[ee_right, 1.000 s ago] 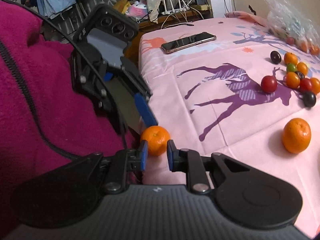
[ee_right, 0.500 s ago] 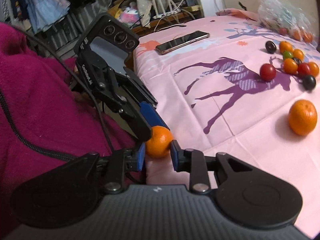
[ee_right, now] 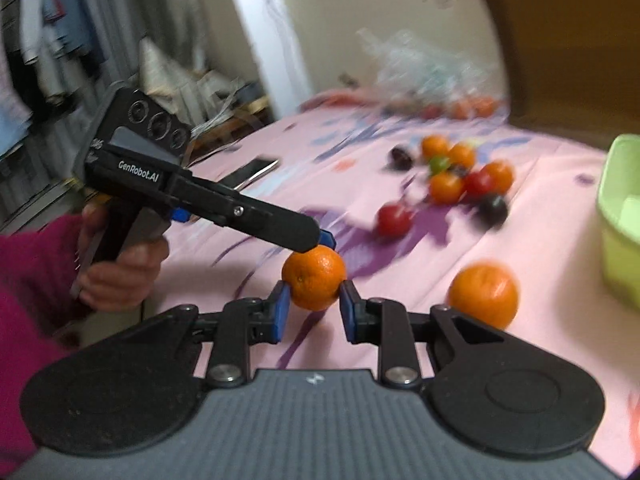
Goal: Organize fruits
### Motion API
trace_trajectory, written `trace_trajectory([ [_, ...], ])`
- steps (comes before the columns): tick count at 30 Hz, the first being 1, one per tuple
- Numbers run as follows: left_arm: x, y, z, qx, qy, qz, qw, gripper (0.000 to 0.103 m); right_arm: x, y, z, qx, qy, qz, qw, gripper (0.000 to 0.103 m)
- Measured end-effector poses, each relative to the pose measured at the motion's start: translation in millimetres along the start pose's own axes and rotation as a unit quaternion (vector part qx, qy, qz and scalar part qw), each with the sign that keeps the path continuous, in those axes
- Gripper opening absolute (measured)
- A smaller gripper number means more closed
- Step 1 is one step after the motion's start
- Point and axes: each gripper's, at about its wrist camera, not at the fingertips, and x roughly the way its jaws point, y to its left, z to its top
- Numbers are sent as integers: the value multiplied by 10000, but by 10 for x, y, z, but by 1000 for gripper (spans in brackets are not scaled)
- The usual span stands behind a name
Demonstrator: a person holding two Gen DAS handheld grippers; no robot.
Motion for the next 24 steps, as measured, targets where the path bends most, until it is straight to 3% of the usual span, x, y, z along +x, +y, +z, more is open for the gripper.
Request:
trace_trajectory([
  [7, 101, 212, 160, 25, 5, 281, 9996, 38, 275, -63, 85, 112, -80, -487, 9987, 30],
  [11, 94, 179, 123, 143, -35, 296, 9995, 59, 270, -13, 83, 16, -110, -686, 9976, 31],
  [15, 41, 175, 104, 372, -62, 500, 9980, 61, 225, 69, 87, -148, -279, -959, 9949, 31],
  [17, 0, 152, 87, 480, -137, 673, 9965, 69, 172, 99, 84, -241, -340, -1143, 9926, 31],
  [20, -90, 104, 58, 585, -261, 775, 9949, 69, 35, 125, 65, -416, -520, -1533, 9859, 31],
  [24, -99, -19, 32, 914, -273, 956, 9908, 69, -160, 4, -30, -117, -651, -1972, 9781, 32],
])
